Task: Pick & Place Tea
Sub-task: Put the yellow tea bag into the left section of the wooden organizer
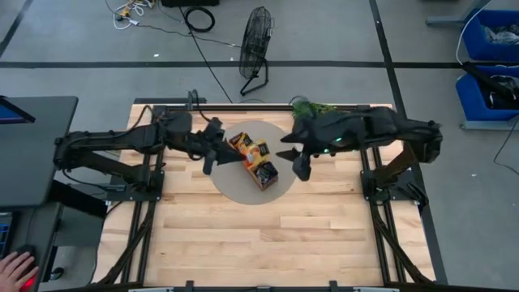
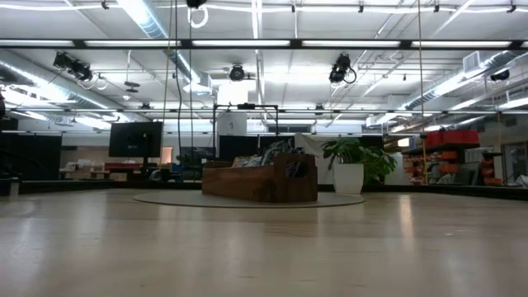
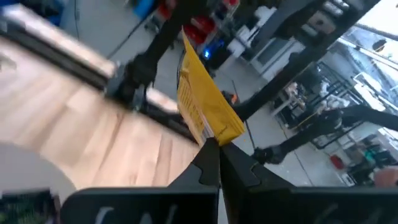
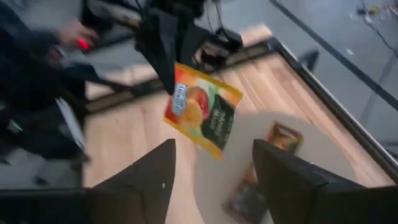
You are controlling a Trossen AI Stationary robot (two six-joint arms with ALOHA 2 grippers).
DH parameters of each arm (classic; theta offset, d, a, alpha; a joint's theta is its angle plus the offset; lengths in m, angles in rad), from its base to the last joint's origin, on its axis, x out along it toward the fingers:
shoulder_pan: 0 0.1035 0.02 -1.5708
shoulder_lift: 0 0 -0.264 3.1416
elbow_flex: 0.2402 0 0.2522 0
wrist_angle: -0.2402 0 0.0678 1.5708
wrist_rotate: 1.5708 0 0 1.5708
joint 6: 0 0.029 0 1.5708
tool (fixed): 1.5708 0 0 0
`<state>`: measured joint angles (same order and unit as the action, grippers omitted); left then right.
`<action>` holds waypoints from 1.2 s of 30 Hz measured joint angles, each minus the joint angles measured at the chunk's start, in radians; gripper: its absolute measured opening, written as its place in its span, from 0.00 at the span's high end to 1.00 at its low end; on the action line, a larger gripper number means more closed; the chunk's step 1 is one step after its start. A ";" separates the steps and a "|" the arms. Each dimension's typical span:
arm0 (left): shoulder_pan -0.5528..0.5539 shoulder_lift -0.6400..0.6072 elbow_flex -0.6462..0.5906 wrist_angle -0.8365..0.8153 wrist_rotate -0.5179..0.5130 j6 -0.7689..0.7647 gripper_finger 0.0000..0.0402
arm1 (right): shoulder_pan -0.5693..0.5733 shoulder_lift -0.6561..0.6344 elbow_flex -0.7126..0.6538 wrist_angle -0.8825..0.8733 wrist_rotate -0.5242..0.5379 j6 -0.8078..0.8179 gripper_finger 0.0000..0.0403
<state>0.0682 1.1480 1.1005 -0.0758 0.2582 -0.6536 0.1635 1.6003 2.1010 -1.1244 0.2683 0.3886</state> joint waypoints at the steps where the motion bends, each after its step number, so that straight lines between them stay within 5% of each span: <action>1: 0.000 -0.008 0.000 0.016 -0.008 0.010 1.00 | -0.004 -0.008 0.000 0.027 -0.006 0.002 0.45; 10: 0.000 -0.038 0.000 0.175 -0.021 0.090 1.00 | -0.111 -0.012 0.001 0.186 -0.196 0.023 0.47; 24: 0.000 -0.060 -0.001 0.175 -0.022 0.117 1.00 | -0.220 0.061 0.002 0.332 -0.469 0.077 0.50; 31: 0.000 -0.061 -0.001 0.150 -0.018 0.118 1.00 | -0.220 0.082 0.000 0.359 -0.480 0.070 0.57; 36: 0.004 -0.062 -0.001 0.138 -0.018 0.118 1.00 | -0.228 0.082 0.000 0.359 -0.482 0.063 0.72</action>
<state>0.0717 1.0859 1.0996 0.0619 0.2405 -0.5358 -0.0643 1.6821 2.1008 -0.7653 -0.2141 0.4519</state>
